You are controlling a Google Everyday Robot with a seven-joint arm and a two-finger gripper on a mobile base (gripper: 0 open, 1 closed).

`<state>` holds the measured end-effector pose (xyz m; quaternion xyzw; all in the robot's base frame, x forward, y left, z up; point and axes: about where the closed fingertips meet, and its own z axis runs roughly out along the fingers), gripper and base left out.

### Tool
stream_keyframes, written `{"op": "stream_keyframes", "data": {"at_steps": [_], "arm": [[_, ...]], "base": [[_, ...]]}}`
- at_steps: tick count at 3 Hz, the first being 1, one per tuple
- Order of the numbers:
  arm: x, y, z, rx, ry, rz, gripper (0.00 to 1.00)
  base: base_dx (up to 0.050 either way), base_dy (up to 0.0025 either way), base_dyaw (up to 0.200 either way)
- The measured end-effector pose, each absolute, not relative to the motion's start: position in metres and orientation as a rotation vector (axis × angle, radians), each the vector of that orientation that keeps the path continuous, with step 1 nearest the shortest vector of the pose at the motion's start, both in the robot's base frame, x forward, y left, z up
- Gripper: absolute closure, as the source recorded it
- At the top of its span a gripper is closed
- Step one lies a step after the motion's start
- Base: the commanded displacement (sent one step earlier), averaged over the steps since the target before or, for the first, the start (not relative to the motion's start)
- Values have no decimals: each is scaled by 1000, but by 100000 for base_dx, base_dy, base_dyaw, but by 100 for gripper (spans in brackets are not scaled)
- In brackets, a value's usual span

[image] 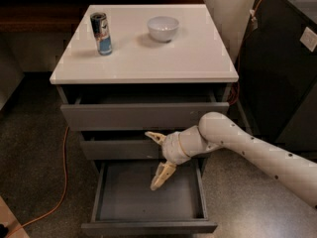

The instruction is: Place redbull can into bottom drawer

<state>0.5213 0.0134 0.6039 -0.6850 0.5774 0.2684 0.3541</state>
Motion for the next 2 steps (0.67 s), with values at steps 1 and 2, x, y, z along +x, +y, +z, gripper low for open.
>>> {"op": "stream_keyframes", "data": {"at_steps": [1, 2], "arm": [[514, 17, 634, -1826, 1457, 643, 0], [505, 20, 667, -1906, 1431, 565, 0]], "base": [[0, 0, 0], [0, 0, 0]]}}
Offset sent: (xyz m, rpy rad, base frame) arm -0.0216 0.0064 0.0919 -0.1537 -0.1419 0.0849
